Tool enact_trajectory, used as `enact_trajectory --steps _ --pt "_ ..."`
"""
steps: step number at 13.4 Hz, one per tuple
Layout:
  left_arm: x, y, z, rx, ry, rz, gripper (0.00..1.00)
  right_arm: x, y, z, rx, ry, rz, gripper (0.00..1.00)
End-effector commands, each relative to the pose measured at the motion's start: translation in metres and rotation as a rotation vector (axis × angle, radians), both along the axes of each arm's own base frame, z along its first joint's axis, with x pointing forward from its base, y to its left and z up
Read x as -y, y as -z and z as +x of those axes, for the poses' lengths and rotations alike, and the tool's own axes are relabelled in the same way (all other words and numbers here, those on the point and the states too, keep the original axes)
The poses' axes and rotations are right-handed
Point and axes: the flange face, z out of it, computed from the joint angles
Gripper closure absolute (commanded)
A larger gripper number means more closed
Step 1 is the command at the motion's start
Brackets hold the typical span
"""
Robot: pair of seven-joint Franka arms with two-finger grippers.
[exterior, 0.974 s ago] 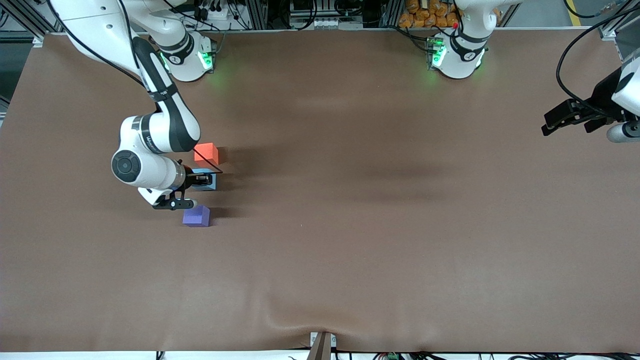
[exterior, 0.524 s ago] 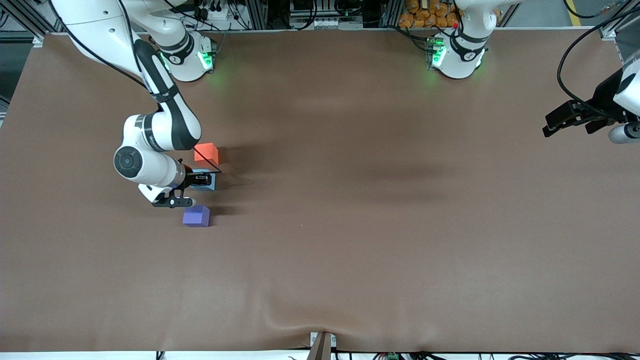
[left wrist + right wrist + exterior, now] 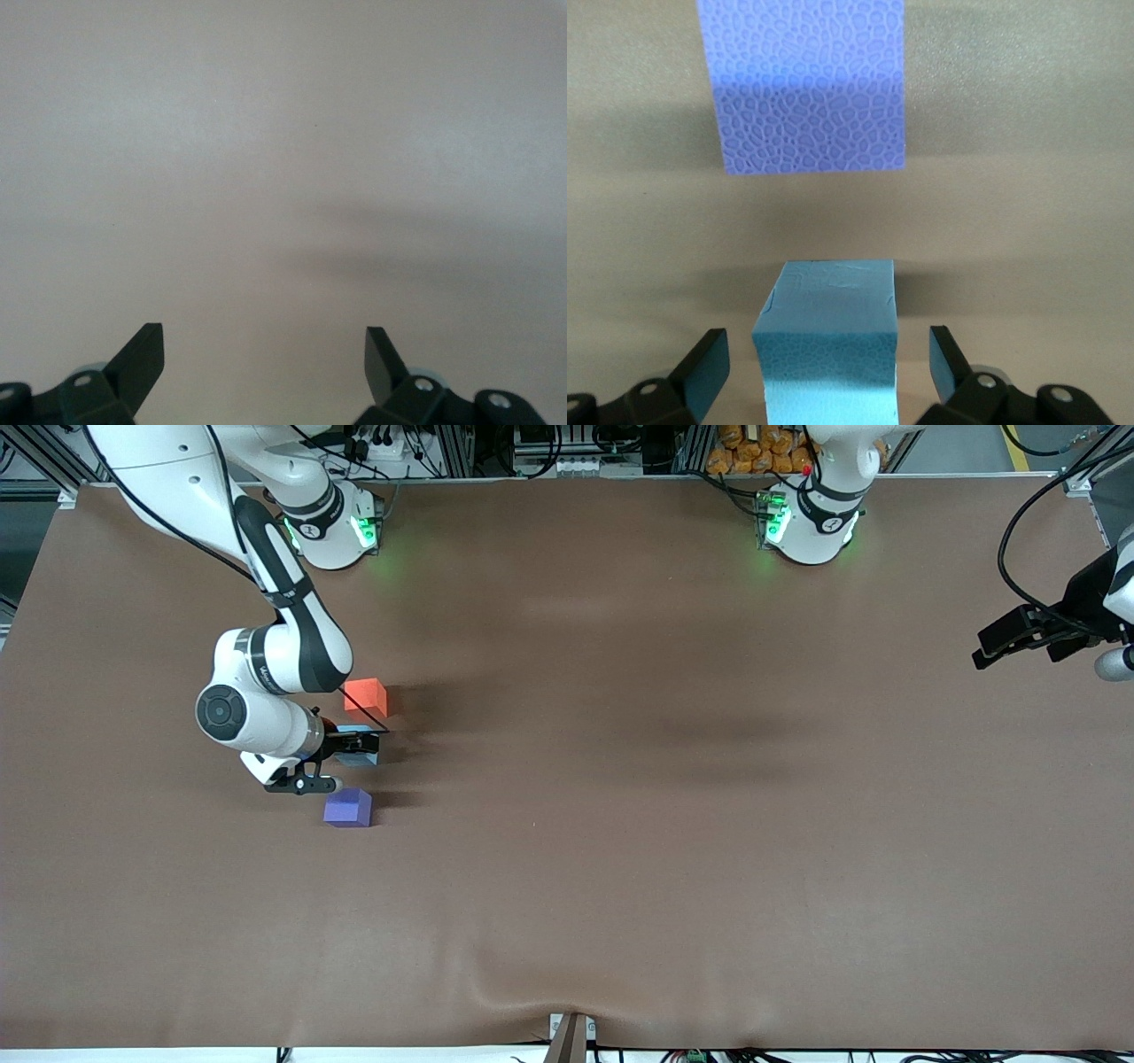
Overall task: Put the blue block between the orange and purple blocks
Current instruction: 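Lower the blue cube between the orange and purple cubes, open the right gripper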
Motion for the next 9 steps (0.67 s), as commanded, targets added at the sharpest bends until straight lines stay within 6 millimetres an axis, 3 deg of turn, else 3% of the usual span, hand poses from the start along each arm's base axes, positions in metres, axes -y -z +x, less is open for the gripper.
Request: enact_trajectory --steps 1,9 --pt "-0.003 -0.005 -0.003 0.017 0.012 0.002 0.0 0.006 -0.023 0.001 0.029 0.004 0.023 0.0" --pt "-0.004 -0.006 0.002 0.039 0.031 0.002 0.0 0.005 -0.087 0.024 0.042 -0.012 0.043 0.0"
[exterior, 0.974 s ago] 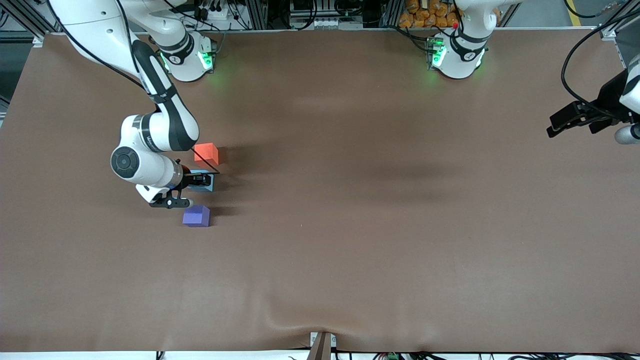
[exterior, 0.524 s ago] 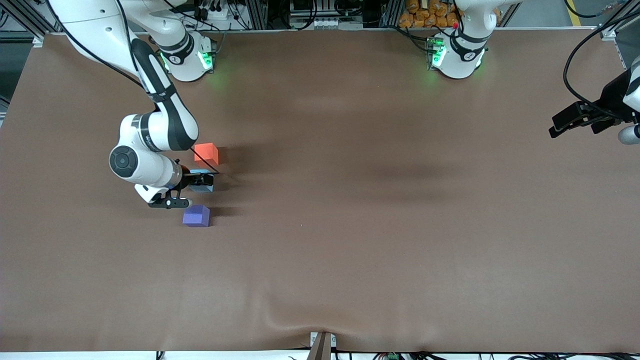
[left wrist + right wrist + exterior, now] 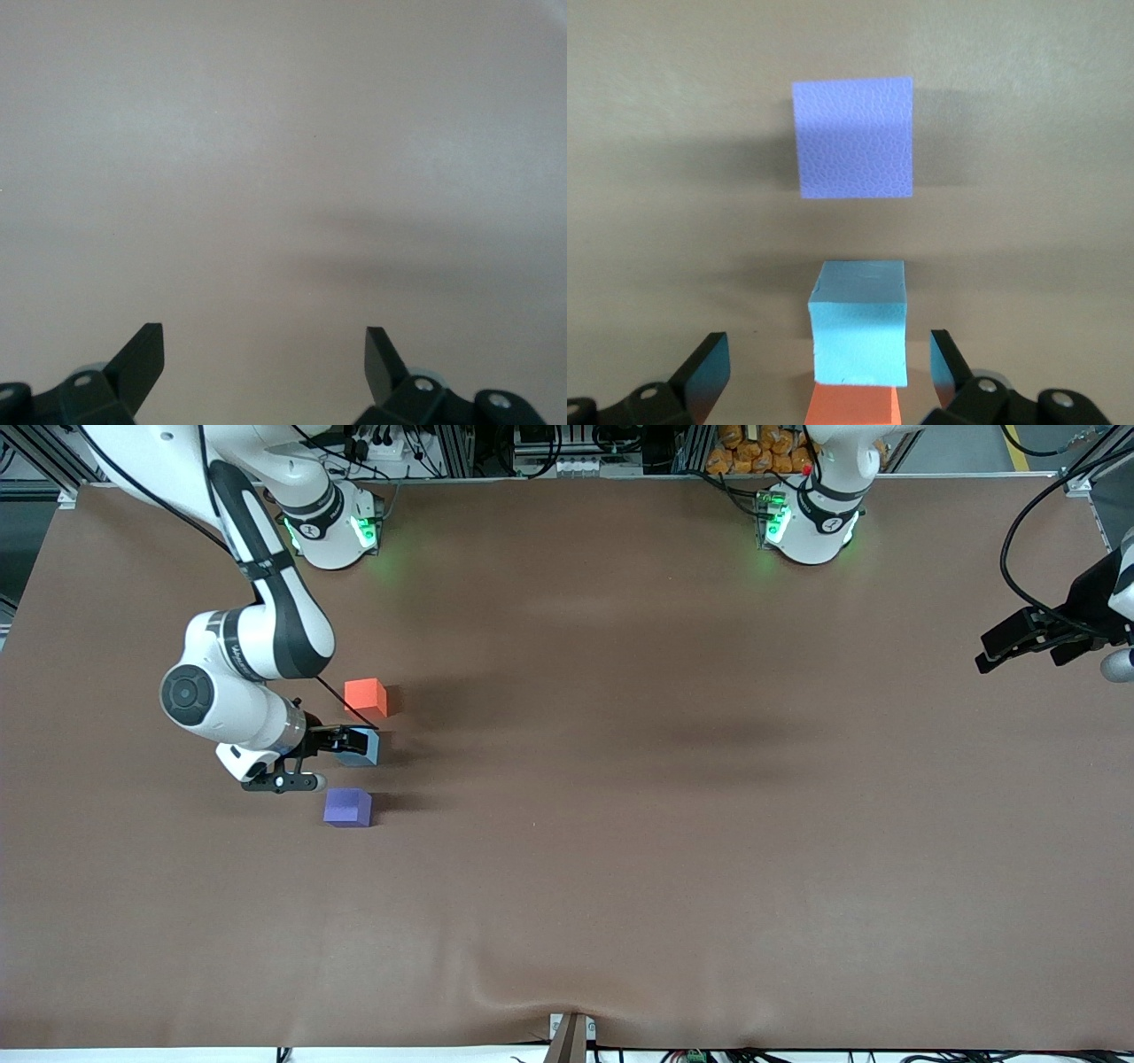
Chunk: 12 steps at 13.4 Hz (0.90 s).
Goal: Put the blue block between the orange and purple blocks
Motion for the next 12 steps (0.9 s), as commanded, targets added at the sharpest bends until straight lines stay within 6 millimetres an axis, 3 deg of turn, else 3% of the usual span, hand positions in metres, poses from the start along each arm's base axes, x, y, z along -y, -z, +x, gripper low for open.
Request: enact_trajectory --steps 1,7,10,12 --pt "-0.004 -0.007 0.0 0.021 0.027 0.002 0.0 0.01 -0.019 0.009 -0.001 -0.002 0.011 0.0" --pt "-0.003 -0.008 0.0 0.022 0.024 0.002 0.0 0.027 -0.041 0.022 0.022 -0.06 0.03 0.0" --pt "-0.002 -0.008 -0.001 0.016 0.047 0.003 0.0 0.027 -0.067 0.034 0.032 -0.065 0.037 0.0" --pt "-0.003 -0.008 -0.001 0.017 0.049 0.003 0.0 0.053 -0.1 0.046 0.056 -0.028 0.044 0.0"
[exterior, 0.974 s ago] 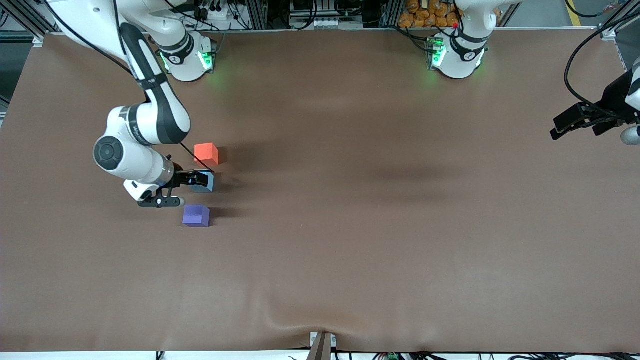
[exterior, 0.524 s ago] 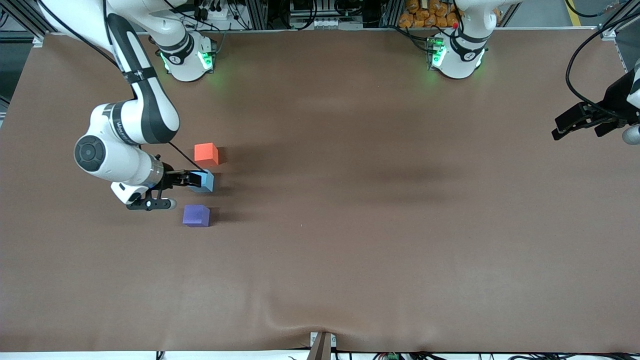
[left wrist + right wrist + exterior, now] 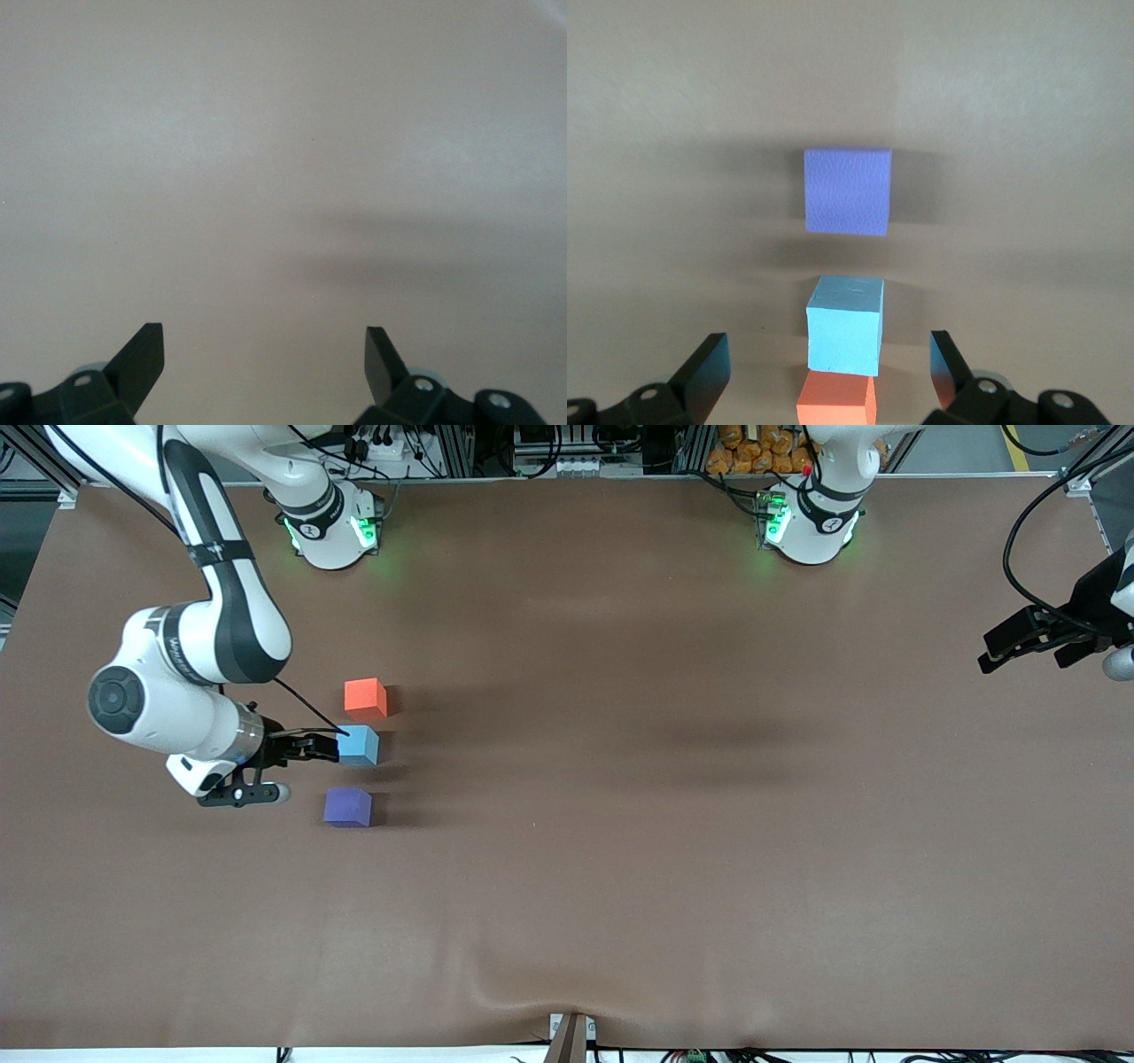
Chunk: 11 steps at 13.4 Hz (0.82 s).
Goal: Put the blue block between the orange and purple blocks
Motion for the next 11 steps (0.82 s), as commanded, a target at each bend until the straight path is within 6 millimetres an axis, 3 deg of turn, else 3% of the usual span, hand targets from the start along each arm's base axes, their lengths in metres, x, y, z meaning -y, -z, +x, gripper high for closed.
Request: enact_trajectory --steps 1,3,6,7,11 --pt "-0.003 -0.006 -0.001 0.008 0.019 0.001 0.0 0.037 -0.056 0.014 0.027 0.029 0.016 0.0" --pt "-0.003 -0.008 -0.001 0.012 0.019 0.0 0.0 0.055 -0.092 0.006 0.004 0.04 0.02 0.0" --pt "-0.004 -0.011 0.003 0.018 0.021 0.006 0.0 0.059 -0.158 -0.017 0.072 0.005 -0.056 0.0" --pt "-0.004 -0.012 0.003 0.022 0.02 0.006 0.0 0.064 -0.17 -0.023 0.068 -0.001 -0.08 0.0" --pt "-0.005 -0.013 0.003 0.023 0.021 0.005 0.0 0.102 -0.244 -0.037 0.07 0.045 -0.093 0.0"
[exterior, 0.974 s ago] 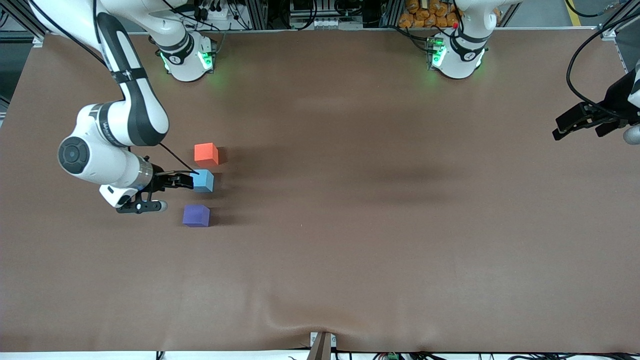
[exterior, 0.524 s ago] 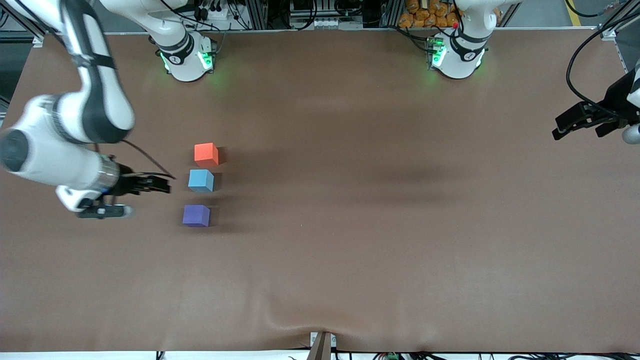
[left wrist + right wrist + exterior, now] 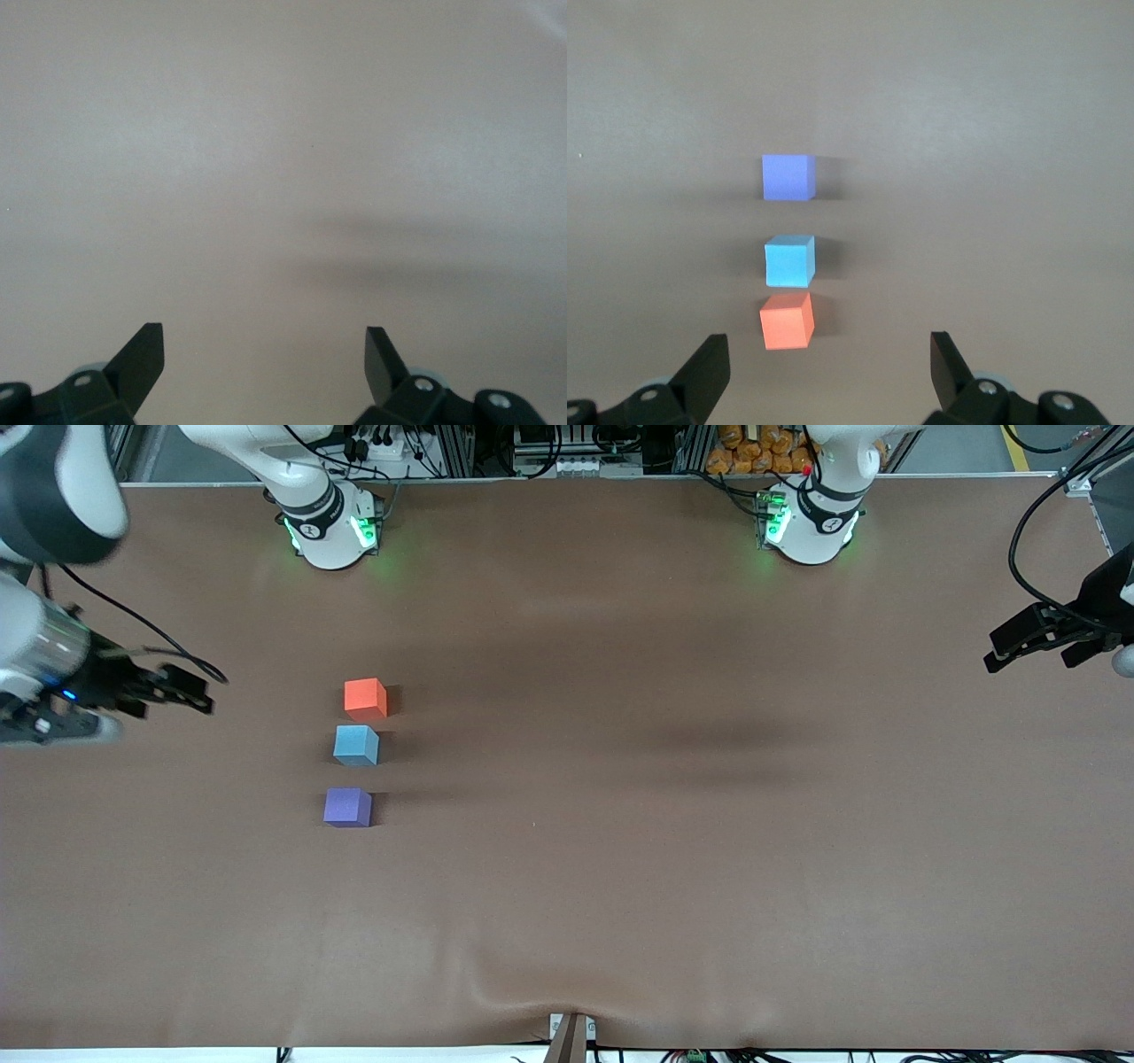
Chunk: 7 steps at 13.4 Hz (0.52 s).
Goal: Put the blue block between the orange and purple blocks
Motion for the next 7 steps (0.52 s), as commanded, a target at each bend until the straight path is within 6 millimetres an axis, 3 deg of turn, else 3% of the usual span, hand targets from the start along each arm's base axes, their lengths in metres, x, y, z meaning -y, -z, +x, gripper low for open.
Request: enact_trajectory --steps 1,3,7 --pt "-0.005 -0.006 0.003 0.011 0.016 0.005 0.0 0.028 -0.051 -0.009 -0.013 0.035 -0.032 0.0" --pt "-0.006 -0.009 0.004 0.017 0.016 0.004 0.0 0.04 -0.075 -0.018 -0.029 0.054 -0.038 0.0" --pt "-0.013 -0.004 0.011 0.007 0.005 0.0 0.0 0.055 -0.081 -0.028 -0.045 0.082 -0.033 0.0"
